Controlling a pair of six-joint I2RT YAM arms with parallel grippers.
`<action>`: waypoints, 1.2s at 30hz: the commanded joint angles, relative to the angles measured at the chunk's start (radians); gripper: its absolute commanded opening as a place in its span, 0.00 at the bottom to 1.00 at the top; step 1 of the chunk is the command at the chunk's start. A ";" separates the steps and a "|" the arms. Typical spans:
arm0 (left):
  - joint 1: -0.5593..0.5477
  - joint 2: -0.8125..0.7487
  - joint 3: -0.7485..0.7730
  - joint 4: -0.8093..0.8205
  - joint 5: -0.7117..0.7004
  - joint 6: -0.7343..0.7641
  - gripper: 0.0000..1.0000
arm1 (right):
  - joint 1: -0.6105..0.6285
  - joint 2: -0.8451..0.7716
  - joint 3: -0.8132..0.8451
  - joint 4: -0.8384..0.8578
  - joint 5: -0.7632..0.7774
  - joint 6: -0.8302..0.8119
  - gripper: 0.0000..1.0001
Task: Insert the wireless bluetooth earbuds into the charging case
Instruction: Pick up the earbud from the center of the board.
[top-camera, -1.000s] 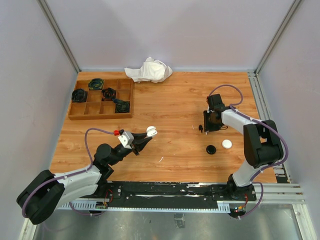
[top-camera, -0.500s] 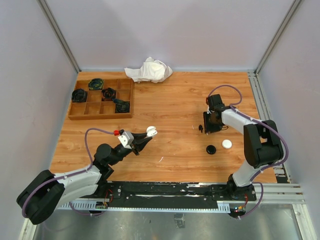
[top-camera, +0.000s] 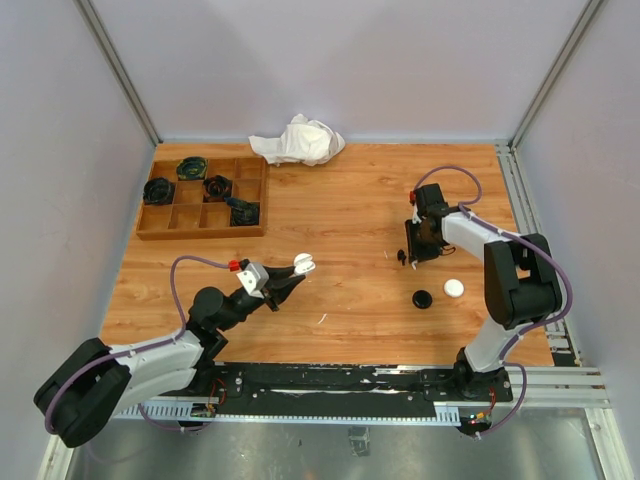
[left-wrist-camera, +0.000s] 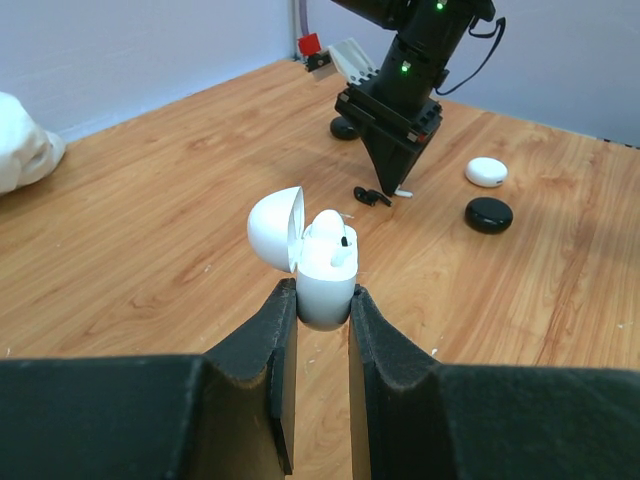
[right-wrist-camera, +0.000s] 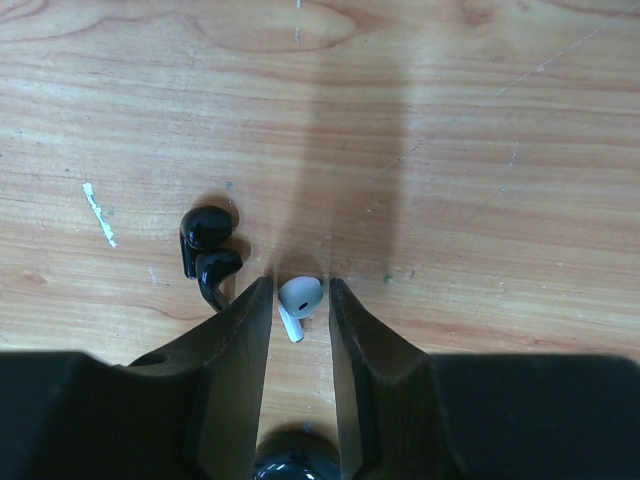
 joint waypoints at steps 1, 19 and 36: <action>-0.006 0.020 0.013 0.059 0.021 -0.003 0.00 | -0.018 0.028 0.011 -0.060 0.003 -0.014 0.30; -0.006 -0.033 0.024 0.072 0.072 -0.024 0.00 | 0.073 -0.272 -0.050 0.009 -0.036 0.030 0.20; -0.006 0.007 0.098 0.154 0.153 -0.042 0.00 | 0.411 -0.637 -0.069 0.266 -0.090 0.017 0.22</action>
